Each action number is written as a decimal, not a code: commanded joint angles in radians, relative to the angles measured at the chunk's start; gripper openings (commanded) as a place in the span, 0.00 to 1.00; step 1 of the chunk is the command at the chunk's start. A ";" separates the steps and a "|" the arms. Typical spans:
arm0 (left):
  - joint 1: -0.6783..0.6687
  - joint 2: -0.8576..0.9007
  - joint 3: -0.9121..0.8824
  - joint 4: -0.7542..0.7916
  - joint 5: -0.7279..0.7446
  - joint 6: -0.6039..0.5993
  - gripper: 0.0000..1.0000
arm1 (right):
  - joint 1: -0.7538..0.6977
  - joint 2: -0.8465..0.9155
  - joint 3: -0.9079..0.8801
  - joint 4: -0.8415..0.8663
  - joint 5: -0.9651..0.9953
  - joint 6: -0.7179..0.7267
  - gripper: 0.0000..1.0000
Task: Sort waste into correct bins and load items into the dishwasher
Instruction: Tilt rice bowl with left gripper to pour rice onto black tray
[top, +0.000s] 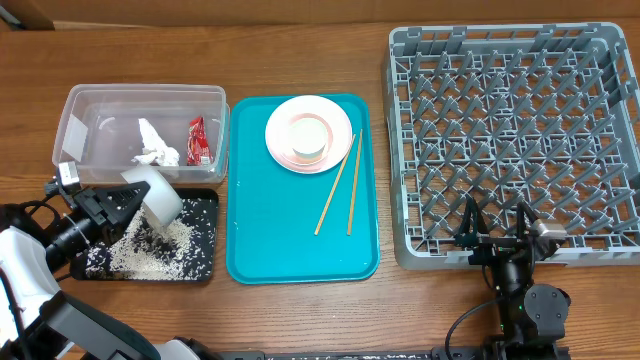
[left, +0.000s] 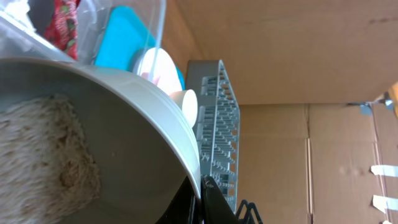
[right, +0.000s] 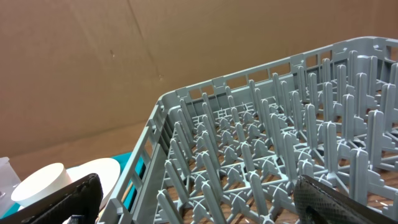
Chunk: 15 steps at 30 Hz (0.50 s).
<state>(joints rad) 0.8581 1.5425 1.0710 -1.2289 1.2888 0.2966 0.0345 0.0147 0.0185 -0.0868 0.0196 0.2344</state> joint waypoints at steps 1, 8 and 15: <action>0.008 -0.020 -0.009 0.004 0.101 0.077 0.04 | 0.005 -0.010 -0.010 0.007 0.011 -0.007 1.00; 0.008 -0.020 -0.009 0.013 0.118 0.082 0.04 | 0.005 -0.010 -0.010 0.007 0.011 -0.007 1.00; 0.014 -0.019 -0.009 0.030 0.135 0.082 0.04 | 0.005 -0.010 -0.010 0.007 0.011 -0.006 1.00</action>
<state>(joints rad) 0.8585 1.5425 1.0706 -1.2060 1.3663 0.3412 0.0345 0.0147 0.0185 -0.0868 0.0193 0.2344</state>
